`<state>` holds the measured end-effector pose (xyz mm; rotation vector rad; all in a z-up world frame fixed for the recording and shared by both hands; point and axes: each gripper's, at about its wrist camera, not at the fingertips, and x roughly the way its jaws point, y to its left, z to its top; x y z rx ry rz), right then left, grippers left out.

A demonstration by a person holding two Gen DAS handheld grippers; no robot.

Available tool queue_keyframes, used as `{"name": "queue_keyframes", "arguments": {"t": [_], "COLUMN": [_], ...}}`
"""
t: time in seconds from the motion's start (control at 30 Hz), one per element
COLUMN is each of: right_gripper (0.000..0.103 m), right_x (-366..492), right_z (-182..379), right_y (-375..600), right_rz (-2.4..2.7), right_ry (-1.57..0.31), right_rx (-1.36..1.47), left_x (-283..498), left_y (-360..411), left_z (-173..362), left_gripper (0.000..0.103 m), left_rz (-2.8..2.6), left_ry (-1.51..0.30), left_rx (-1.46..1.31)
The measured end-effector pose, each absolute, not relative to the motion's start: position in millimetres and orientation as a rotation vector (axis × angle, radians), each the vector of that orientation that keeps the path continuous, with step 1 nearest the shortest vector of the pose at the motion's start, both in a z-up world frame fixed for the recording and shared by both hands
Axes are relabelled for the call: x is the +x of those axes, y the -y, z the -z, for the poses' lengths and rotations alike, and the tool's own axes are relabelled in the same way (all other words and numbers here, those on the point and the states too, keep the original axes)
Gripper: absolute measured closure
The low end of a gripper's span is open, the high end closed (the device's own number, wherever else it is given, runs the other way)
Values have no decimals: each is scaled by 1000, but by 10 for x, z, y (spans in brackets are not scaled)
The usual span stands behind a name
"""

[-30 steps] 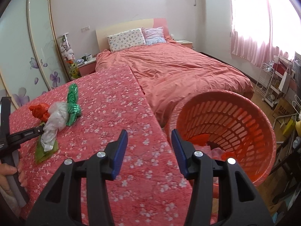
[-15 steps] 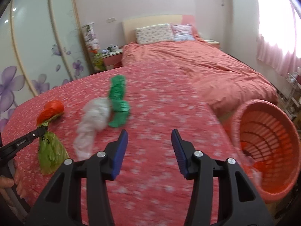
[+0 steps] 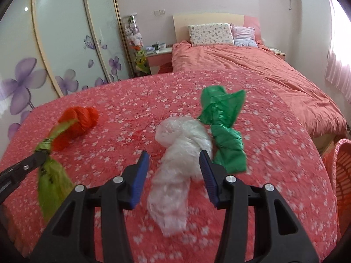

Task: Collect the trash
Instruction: 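Grasp the yellow-green bag with the left tool while the right tool grasps the white bag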

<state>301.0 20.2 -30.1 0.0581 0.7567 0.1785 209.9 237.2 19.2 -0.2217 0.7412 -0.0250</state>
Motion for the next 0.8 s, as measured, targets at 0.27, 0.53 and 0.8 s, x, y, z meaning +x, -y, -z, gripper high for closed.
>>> {"name": "queue_keyframes", "arguments": {"t": [0.27, 0.53, 0.8], "right_gripper": [87, 97, 97], "right_x": [3195, 2886, 2577], "right_z": [532, 302, 57], "right_y": [-256, -34, 260], "right_rz": [-137, -183, -176], "right_ry": [-851, -767, -693], "right_rx": [11, 68, 112], "left_x": [2078, 2059, 2016], "left_y": [-2323, -2208, -1983], "left_z": [-198, -275, -398], "left_gripper": [92, 92, 92], "left_rz": [49, 72, 114], "left_ry": [-738, -722, -696], "left_rx": [-229, -221, -198]}}
